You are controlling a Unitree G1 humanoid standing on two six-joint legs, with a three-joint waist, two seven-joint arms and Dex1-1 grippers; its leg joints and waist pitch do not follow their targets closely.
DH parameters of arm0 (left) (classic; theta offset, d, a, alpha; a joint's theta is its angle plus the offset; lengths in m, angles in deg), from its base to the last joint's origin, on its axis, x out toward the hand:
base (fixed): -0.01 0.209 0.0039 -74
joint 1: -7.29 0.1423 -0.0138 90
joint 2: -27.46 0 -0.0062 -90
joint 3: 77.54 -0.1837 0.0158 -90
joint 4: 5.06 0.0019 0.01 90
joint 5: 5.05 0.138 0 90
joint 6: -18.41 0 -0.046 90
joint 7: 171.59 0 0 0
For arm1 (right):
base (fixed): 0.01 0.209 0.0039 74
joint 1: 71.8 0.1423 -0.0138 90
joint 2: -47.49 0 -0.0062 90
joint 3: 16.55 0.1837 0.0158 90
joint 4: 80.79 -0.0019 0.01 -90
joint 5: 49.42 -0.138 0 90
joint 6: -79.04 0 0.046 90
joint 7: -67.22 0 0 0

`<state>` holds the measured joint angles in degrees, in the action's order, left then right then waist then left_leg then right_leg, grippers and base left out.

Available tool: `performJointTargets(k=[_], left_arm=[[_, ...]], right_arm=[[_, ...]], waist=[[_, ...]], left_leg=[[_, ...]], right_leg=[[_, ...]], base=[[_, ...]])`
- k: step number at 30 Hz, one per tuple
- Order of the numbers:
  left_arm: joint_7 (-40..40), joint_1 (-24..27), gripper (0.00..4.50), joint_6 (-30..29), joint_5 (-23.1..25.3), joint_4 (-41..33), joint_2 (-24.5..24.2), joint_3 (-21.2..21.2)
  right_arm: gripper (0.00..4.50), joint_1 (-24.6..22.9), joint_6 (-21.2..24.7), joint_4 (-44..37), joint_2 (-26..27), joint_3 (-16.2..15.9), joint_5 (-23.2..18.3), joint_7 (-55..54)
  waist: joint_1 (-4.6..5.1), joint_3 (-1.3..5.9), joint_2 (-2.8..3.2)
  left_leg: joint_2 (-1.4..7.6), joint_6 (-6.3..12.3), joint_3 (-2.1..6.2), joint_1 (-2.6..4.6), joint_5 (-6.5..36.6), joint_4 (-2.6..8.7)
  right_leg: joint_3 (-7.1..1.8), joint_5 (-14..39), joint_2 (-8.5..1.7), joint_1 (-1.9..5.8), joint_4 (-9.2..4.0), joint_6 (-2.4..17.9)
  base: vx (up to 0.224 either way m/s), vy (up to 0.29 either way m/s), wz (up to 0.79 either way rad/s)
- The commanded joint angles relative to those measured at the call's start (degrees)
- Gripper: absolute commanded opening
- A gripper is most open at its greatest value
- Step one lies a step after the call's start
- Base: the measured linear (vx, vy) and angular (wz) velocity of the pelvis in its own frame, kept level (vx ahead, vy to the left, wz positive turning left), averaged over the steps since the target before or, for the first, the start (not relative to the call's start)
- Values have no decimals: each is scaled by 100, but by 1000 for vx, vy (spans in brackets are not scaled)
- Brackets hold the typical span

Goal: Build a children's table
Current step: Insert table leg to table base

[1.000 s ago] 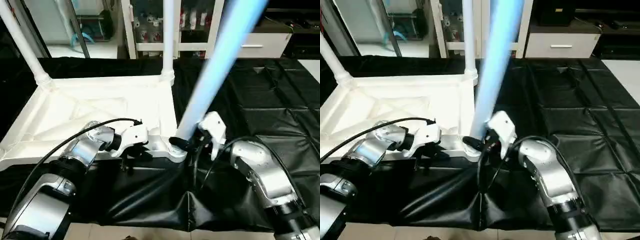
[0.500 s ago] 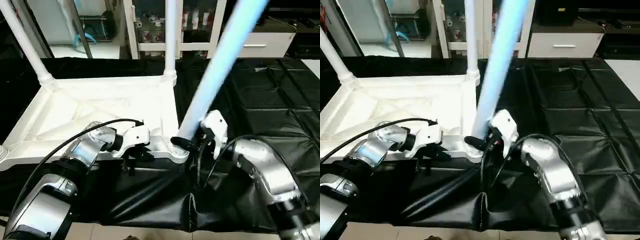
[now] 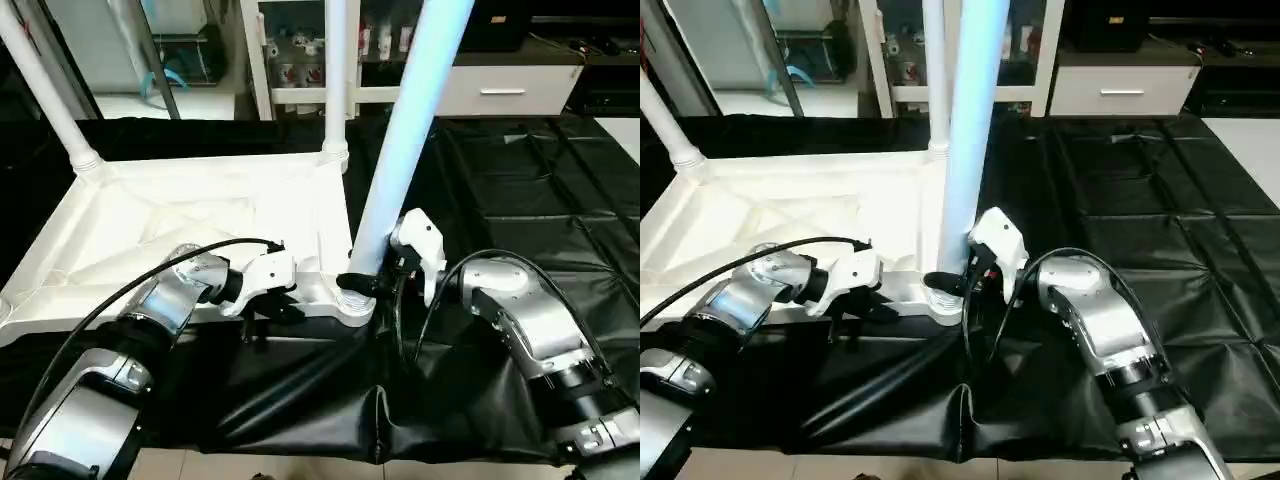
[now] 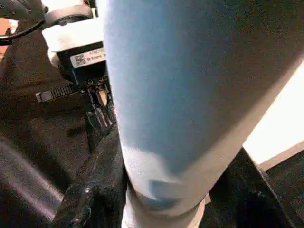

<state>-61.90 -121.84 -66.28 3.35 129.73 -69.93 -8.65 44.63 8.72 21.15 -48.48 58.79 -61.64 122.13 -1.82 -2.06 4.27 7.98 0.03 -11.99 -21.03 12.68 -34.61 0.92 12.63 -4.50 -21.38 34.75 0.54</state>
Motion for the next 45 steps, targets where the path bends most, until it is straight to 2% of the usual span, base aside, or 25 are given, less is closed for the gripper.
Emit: performJointTargets(k=[1, 7, 13, 15, 16, 17, 22, 26, 27, 29, 32, 36, 39, 40, 41, 42, 44, 45], left_arm=[[66, 62, 2, -57, 45, -61, -47, 18], [55, 81, 2, -92, 30, -96, -47, 10], [35, 61, 2, -73, 31, -75, -42, -2], [37, 47, 2, -66, 31, -61, -34, -10], [40, 42, 2, -66, 32, -57, -30, -11], [65, 15, 2, -65, 43, -34, -11, -15], [135, 13, 2, -85, 54, -34, -3, 16], [160, 37, 1, -126, 3, -47, 18, 70], [158, 38, 1, -127, 3, -50, 18, 66], [150, 42, 0, -132, 4, -54, 14, 53], [147, 40, 0, -133, 4, -51, 21, 59], [164, 40, 0, -147, 10, -57, 40, 54], [207, 45, 0, -203, 0, -76, 62, 70], [381, 38, 0, -373, -41, -111, 140, 151], [381, 38, 0, -373, -41, -111, 140, 151], [473, 34, 0, -463, -67, -128, 182, 197], [691, 47, 0, -863, -197, -272, 344, 347], [829, 86, 0, -1211, -302, -447, 487, 441]], right_arm=[[186, -391, 547, 525, -64, -760, 422, 264], [186, -686, 388, 394, -169, -1132, 672, 368], [186, -797, 372, 326, -310, -1261, 697, 567], [186, -789, 352, 339, -307, -1242, 698, 555], [186, -784, 336, 351, -299, -1230, 702, 537], [186, -750, 242, 445, -201, -1088, 713, 345], [186, -765, 211, 513, -5, -848, 643, -25], [185, -815, 319, 584, 104, -650, 508, -240], [185, -822, 329, 592, 97, -643, 496, -230], [185, -846, 341, 604, 80, -625, 500, -169], [185, -869, 352, 602, 70, -616, 515, -125], [185, -863, 368, 632, 83, -554, 524, -163], [185, -841, 348, 698, 138, -491, 548, -325], [185, -749, 282, 959, 329, -279, 623, -852], [185, -749, 282, 959, 329, -279, 623, -852], [185, -695, 275, 1104, 439, -152, 651, -1148], [185, -589, 232, 1437, 694, 186, 633, -1799], [185, -530, 180, 1649, 851, 395, 623, -2229]], waist=[[5, 255, -59], [5, 260, -57], [12, 267, -32], [20, 260, -2], [26, 258, -13], [36, 267, -26], [54, 252, -41], [84, 206, -46], [89, 208, -40], [120, 217, -43], [143, 213, -48], [159, 198, -59], [164, 197, -50], [174, 192, -62], [194, 192, -53], [224, 183, -59], [268, 173, -59], [323, 170, -46]], left_leg=[[569, 26, 278, 112, 1198, 522], [570, 67, 270, 121, 1170, 528], [577, 78, 271, 136, 1186, 551], [580, 0, 274, 152, 1377, 578], [580, -45, 278, 156, 1455, 588], [584, -153, 290, 172, 1597, 607], [577, -262, 298, 174, 1828, 630], [578, -416, 333, 219, 2401, 670], [578, -441, 339, 230, 2459, 675], [578, -488, 349, 221, 2469, 692], [573, -470, 337, 212, 2429, 691], [578, -441, 347, 212, 2540, 697], [583, -472, 353, 216, 2592, 708], [582, -496, 353, 212, 2597, 717], [571, -519, 347, 208, 2628, 711], [564, -541, 374, 190, 2720, 717], [563, -585, 410, 177, 2835, 729], [570, -661, 423, 197, 2967, 745]], right_leg=[[-217, 440, -482, 119, -383, 1517], [-214, 428, -477, 115, -396, 1480], [-200, 377, -470, 122, -412, 1443], [-199, 541, -466, 115, -443, 1413], [-199, 605, -462, 116, -448, 1400], [-203, 671, -463, 116, -452, 1367], [-221, 901, -470, 104, -484, 1314], [-247, 1778, -476, 30, -559, 1122], [-248, 1859, -475, 23, -568, 1093], [-248, 1730, -460, 20, -564, 1051], [-251, 1535, -455, 17, -559, 1092], [-262, 1855, -470, 0, -588, 1047], [-263, 1862, -463, -14, -591, 1029], [-267, 1845, -461, -21, -590, 1025], [-273, 1883, -467, -36, -585, 1049], [-265, 2087, -482, -23, -599, 1026], [-255, 2284, -483, -30, -602, 978], [-249, 2303, -475, -55, -602, 971]], base=[[0, 0, 0], [0, 0, 0], [0, 0, 0], [0, 0, 0], [0, 0, 0], [0, 0, 0], [0, 0, 0], [0, 0, 0], [0, 0, 0], [0, 0, 0], [0, 0, 0], [0, 0, 0], [0, 0, 0], [0, 0, 0], [0, 0, 0], [0, 0, 0], [0, 0, 0], [0, 0, 0]])
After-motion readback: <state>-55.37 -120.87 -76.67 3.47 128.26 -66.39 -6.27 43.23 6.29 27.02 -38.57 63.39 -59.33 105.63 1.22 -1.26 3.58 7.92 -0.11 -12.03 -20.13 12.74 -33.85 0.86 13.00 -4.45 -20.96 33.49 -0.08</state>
